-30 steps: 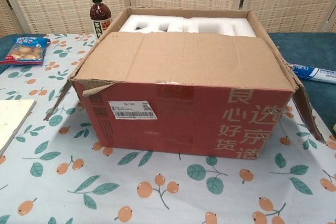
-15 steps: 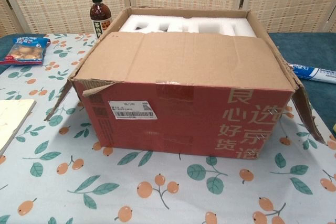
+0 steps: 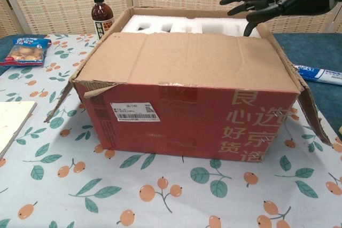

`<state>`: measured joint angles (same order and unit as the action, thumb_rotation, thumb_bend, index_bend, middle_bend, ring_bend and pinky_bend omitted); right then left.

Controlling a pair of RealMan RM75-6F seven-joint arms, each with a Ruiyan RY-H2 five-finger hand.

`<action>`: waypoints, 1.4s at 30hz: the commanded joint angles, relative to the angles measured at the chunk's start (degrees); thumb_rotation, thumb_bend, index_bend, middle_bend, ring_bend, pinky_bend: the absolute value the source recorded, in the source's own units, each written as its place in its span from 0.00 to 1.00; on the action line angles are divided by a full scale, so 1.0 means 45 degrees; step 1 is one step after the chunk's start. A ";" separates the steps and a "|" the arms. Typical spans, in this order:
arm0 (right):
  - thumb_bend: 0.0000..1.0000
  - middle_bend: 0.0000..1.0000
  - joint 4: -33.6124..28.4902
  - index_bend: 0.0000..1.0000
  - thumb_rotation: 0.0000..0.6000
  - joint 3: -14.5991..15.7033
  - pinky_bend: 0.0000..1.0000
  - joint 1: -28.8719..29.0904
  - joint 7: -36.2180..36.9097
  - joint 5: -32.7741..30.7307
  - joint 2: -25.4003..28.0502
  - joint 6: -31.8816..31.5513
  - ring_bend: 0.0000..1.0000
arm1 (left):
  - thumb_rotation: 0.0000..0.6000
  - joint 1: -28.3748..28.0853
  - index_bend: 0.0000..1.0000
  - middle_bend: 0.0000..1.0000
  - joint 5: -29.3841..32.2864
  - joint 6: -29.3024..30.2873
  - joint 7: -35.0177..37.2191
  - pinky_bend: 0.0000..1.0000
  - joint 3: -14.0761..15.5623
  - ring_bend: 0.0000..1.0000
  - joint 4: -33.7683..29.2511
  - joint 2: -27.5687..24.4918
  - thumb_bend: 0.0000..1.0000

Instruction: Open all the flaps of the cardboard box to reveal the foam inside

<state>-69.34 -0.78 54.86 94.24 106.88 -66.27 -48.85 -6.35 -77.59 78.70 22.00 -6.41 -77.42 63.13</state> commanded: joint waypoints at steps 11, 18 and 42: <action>0.38 0.00 0.0288 0.00 1.00 0.0968 0.40 0.0288 0.1744 -0.0571 -0.0257 -0.1579 0.00 | 1.00 0.0081 0.00 0.00 0.0025 0.0151 -0.0066 0.00 -0.0120 0.00 0.0048 0.0026 0.45; 0.38 0.00 -0.0545 0.00 1.00 0.1098 0.40 0.0333 0.2371 -0.0772 0.0732 -0.2361 0.00 | 1.00 0.0071 0.00 0.00 0.0118 0.0093 -0.0228 0.00 -0.0172 0.00 0.0055 0.0075 0.45; 0.38 0.00 -0.8247 0.00 1.00 0.1167 0.49 -0.0789 -0.1751 0.0265 0.5459 -0.4486 0.00 | 1.00 0.0311 0.00 0.01 -0.0009 0.0585 0.0158 0.00 -0.0300 0.00 -0.0044 -0.0029 0.45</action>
<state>-103.05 3.35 53.29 89.70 106.14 -44.00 -67.42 -4.99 -77.57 81.28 22.67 -7.75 -77.59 63.04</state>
